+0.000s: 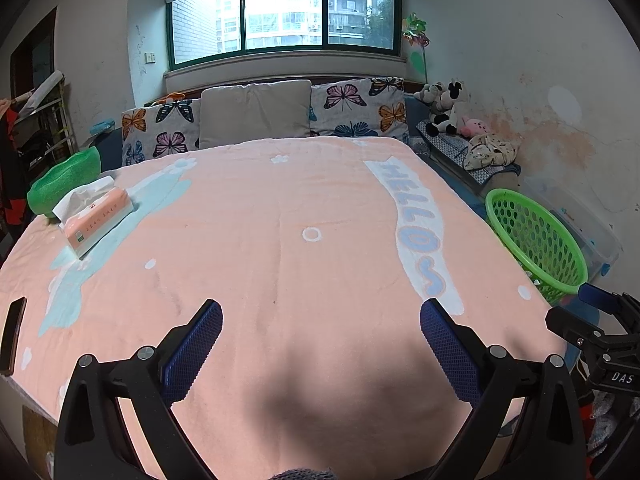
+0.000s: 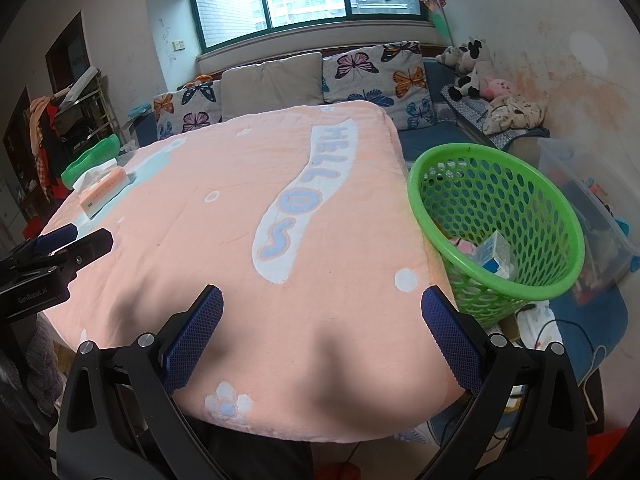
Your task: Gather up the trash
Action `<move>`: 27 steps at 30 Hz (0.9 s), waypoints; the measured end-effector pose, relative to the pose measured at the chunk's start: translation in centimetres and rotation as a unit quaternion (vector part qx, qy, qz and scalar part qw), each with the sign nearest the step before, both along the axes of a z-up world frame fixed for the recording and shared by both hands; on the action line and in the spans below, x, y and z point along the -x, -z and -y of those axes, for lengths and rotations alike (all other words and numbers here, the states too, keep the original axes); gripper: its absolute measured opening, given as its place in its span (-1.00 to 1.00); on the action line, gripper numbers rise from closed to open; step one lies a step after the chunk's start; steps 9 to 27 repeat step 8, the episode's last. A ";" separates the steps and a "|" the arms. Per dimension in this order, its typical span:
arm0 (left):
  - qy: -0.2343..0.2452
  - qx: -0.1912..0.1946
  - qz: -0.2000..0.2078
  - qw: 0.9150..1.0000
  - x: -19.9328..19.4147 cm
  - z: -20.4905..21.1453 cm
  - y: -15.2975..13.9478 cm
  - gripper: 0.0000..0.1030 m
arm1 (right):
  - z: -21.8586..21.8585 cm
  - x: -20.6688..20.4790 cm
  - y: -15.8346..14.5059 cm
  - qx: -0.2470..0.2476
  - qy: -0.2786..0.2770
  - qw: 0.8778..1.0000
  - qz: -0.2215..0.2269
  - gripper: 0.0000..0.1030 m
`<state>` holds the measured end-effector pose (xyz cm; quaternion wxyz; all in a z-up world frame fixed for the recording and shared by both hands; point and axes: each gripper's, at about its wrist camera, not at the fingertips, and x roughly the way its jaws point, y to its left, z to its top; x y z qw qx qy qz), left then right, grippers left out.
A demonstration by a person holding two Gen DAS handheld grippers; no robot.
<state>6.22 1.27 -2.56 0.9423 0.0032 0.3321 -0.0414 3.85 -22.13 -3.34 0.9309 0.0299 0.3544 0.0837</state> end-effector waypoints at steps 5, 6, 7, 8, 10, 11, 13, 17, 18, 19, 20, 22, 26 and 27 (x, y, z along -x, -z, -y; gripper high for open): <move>0.000 -0.001 -0.003 1.000 -0.1 -0.1 0.0 0.86 | -0.1 0.0 0.0 0.000 0.000 1.000 0.000 0.91; 0.000 -0.001 -0.003 1.000 -0.2 -0.1 0.0 0.86 | 0.0 0.0 0.0 -0.001 0.000 1.000 -0.001 0.91; 0.000 -0.001 -0.004 1.000 -0.2 -0.1 0.0 0.86 | 0.0 0.0 0.0 0.000 0.000 1.000 -0.001 0.91; -0.001 -0.001 -0.003 1.000 -0.2 -0.1 0.0 0.86 | -0.1 0.0 0.0 -0.001 0.000 1.000 0.000 0.91; -0.001 -0.001 -0.003 1.000 -0.2 -0.1 0.0 0.86 | -0.1 0.0 0.0 -0.001 0.000 1.000 0.000 0.91; -0.001 -0.001 -0.003 1.000 -0.2 -0.1 0.0 0.86 | -0.1 0.0 0.0 -0.001 0.000 1.000 0.000 0.91; -0.001 -0.001 -0.003 1.000 -0.2 -0.1 0.0 0.86 | -0.1 0.0 0.0 -0.001 0.000 1.000 0.000 0.91; -0.001 -0.001 -0.003 1.000 -0.2 -0.1 0.0 0.86 | -0.1 0.0 0.0 -0.001 0.000 1.000 0.000 0.91; -0.001 -0.001 -0.003 1.000 -0.2 -0.1 0.0 0.86 | -0.1 0.0 0.0 -0.001 0.000 1.000 0.000 0.91; -0.001 -0.001 -0.003 1.000 -0.2 -0.1 0.0 0.86 | -0.1 0.0 0.0 -0.001 0.000 1.000 0.000 0.91; -0.001 -0.001 -0.003 1.000 -0.2 -0.1 0.0 0.86 | -0.1 0.0 0.0 -0.001 0.000 1.000 0.000 0.91; -0.001 -0.001 -0.003 1.000 -0.2 -0.1 0.0 0.86 | -0.1 0.0 0.0 -0.001 0.000 1.000 0.000 0.91; -0.001 -0.001 -0.003 1.000 -0.2 -0.1 0.0 0.86 | -0.1 0.0 0.0 -0.001 0.000 1.000 0.000 0.91; -0.001 -0.001 -0.003 1.000 -0.2 -0.1 0.0 0.86 | -0.1 0.0 0.0 -0.001 0.000 1.000 0.000 0.91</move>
